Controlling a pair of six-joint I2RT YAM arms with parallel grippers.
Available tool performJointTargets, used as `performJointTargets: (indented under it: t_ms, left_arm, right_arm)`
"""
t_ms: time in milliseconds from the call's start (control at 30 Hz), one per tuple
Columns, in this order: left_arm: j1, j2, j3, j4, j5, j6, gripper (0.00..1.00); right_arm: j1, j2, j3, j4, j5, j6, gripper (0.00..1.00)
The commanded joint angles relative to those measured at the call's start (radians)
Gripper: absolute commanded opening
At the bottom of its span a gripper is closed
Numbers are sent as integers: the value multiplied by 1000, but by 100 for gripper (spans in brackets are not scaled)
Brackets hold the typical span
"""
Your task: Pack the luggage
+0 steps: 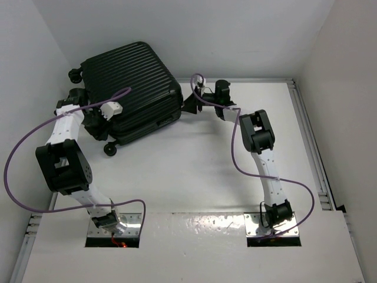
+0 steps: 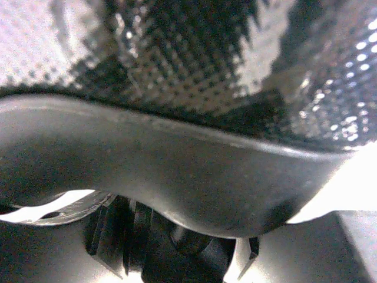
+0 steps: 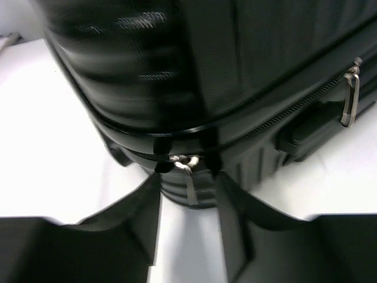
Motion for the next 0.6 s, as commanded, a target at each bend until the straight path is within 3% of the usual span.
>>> performJointTargets:
  t_ms: [0, 67, 100, 200, 400, 500, 567]
  left_arm:
    - [6, 183, -2, 564, -136, -147, 11]
    - [17, 183, -2, 564, -136, -138, 11]
    - [17, 183, -2, 564, -127, -138, 11]
    - [38, 183, -2, 564, -126, -119, 9]
    - [86, 229, 14, 598, -162, -135, 7]
    - [112, 264, 46, 610, -189, -147, 6]
    - [112, 284, 60, 610, -215, -147, 4]
  right_arm:
    - [23, 13, 62, 15, -29, -24, 37]
    - [31, 24, 85, 18, -2, -18, 28]
    - [32, 27, 84, 34, 7, -5, 17]
    - [34, 27, 81, 78, 46, 18, 0]
    - [32, -14, 62, 60, 190, -88, 0]
    - [32, 10, 131, -1, 438, -144, 0]
    - [28, 33, 159, -15, 497, -156, 0]
